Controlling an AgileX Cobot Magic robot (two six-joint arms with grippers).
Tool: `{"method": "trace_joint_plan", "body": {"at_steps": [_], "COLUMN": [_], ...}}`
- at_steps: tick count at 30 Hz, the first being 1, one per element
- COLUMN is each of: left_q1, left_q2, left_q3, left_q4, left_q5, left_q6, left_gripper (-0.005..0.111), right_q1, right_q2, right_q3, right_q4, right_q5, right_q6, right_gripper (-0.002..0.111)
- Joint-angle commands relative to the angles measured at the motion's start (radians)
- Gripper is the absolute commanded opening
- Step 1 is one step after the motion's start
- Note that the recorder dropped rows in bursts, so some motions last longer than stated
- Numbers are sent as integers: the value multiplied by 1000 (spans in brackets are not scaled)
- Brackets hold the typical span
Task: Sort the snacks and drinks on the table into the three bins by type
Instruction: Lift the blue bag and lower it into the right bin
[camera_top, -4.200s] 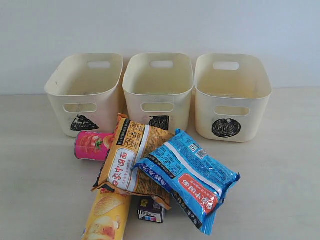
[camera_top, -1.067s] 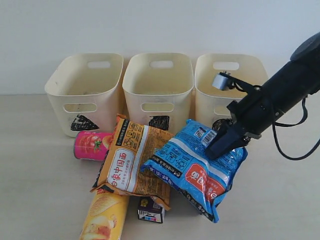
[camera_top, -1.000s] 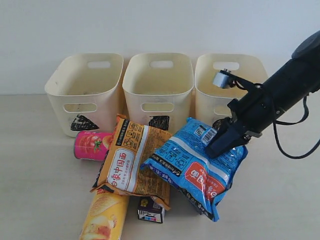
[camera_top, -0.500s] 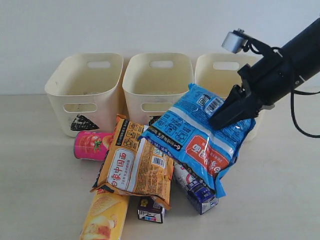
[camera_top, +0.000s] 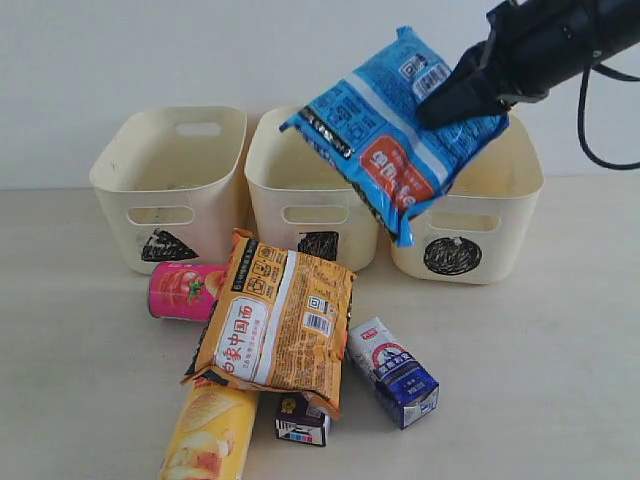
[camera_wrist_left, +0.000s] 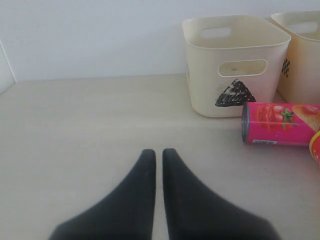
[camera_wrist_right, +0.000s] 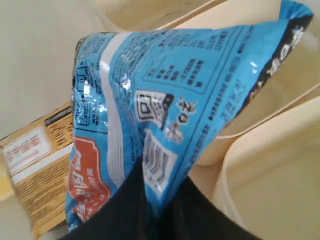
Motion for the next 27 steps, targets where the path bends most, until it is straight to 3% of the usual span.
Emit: {"method": "trace_joint_plan", "body": {"at_steps": [1, 10, 22, 24, 27], "left_q1": [-7, -7, -7, -7, -7], "left_q2": [-4, -4, -4, -4, -4], "left_q3": [-4, -4, -4, -4, -4], "left_q4": [-4, -4, -4, -4, -4], "left_q5": [-6, -6, -6, -6, -6], "left_q6": [-9, -9, -9, -9, -9], "left_gripper": [4, 4, 4, 4, 4], "right_q1": [-1, -1, -1, -1, -1], "right_q2": [-10, 116, 310, 316, 319], "right_q3": [-22, -24, -24, -24, -24], "right_q4": [-17, -94, -99, -99, -99], "right_q5": [-241, -656, -798, -802, -804], "right_q6": [13, 37, 37, 37, 37], "right_gripper": [0, 0, 1, 8, 30]}}
